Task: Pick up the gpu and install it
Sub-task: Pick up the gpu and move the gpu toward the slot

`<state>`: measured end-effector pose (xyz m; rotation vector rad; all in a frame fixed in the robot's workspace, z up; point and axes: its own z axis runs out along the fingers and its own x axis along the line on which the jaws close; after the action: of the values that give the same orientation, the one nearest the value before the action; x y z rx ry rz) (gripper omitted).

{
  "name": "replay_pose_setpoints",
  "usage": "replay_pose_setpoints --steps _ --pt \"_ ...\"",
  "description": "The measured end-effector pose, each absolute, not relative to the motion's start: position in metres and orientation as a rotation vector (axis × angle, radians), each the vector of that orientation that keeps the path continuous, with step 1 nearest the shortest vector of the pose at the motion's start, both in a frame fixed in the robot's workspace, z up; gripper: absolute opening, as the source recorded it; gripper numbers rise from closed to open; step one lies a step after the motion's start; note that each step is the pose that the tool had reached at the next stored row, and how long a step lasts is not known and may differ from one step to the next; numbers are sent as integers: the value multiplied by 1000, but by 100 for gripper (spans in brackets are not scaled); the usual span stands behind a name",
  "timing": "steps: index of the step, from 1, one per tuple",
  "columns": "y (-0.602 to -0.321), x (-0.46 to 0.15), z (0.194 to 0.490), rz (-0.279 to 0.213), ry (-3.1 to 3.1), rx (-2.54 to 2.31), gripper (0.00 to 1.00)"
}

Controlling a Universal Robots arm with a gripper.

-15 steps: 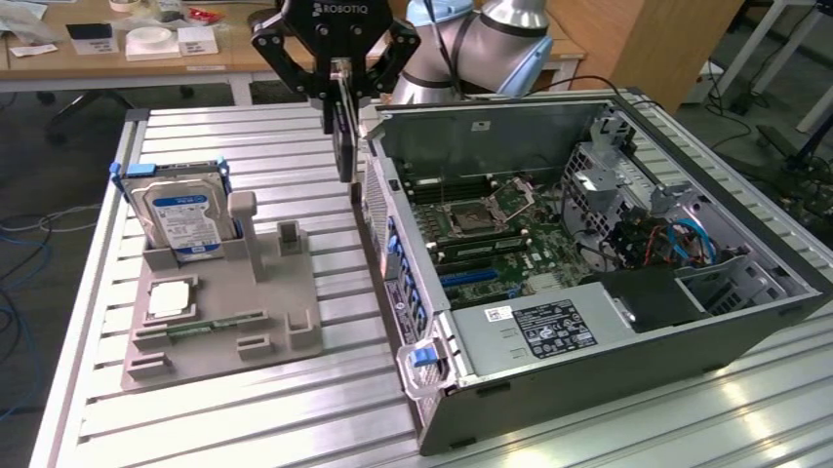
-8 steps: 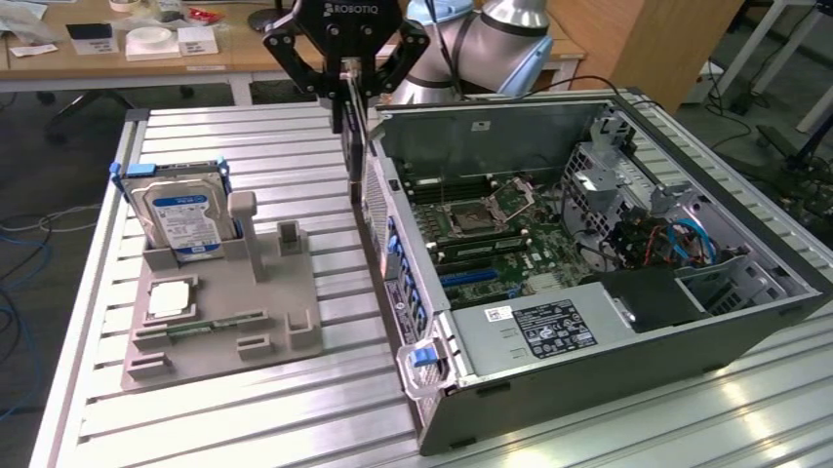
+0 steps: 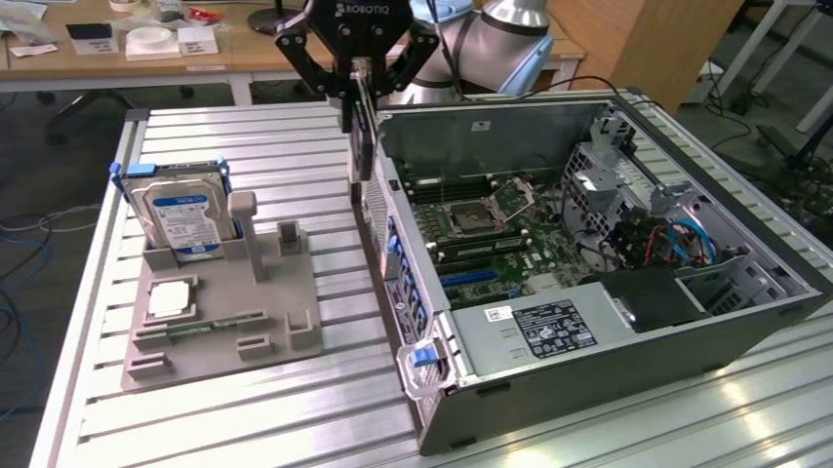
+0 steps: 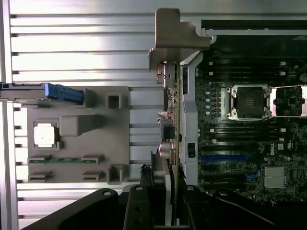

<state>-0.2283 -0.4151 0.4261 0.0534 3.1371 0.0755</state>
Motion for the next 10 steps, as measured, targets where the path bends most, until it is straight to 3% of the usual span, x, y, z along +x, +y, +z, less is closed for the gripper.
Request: replay_pose_setpoints --steps 10 --pt "-415 -216 426 75 3137 53 28"
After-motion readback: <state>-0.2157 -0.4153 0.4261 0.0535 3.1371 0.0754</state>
